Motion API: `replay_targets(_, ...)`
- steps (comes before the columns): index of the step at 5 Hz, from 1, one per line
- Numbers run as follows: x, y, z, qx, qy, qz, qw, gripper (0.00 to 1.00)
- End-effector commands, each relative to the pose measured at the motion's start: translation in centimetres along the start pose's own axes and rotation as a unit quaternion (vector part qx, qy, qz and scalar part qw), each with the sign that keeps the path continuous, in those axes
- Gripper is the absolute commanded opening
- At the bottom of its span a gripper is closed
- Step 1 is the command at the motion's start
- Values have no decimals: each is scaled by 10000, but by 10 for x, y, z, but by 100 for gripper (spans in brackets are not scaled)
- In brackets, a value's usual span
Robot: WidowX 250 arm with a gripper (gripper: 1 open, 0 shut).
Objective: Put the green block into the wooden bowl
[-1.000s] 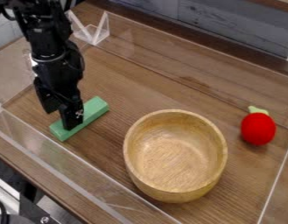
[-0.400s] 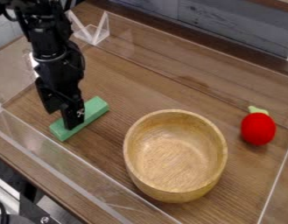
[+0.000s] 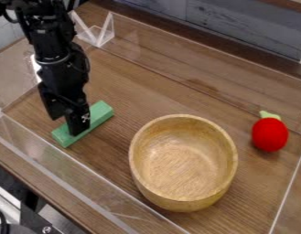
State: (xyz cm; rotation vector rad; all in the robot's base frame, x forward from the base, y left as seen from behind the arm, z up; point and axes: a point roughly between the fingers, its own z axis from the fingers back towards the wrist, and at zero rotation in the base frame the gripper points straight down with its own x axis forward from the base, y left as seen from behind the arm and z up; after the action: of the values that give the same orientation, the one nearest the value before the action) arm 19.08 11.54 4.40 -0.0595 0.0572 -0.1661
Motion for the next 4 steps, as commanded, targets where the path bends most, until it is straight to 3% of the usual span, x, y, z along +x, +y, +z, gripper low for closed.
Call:
replay_targets(1, 5, 7, 10, 79, -156, 71, 9998, 100)
replay_targets(2, 5, 6, 10, 19, -173, 99, 9998, 100)
replay_targets(4, 9, 6, -8, -17, -220, 169, 9996, 100)
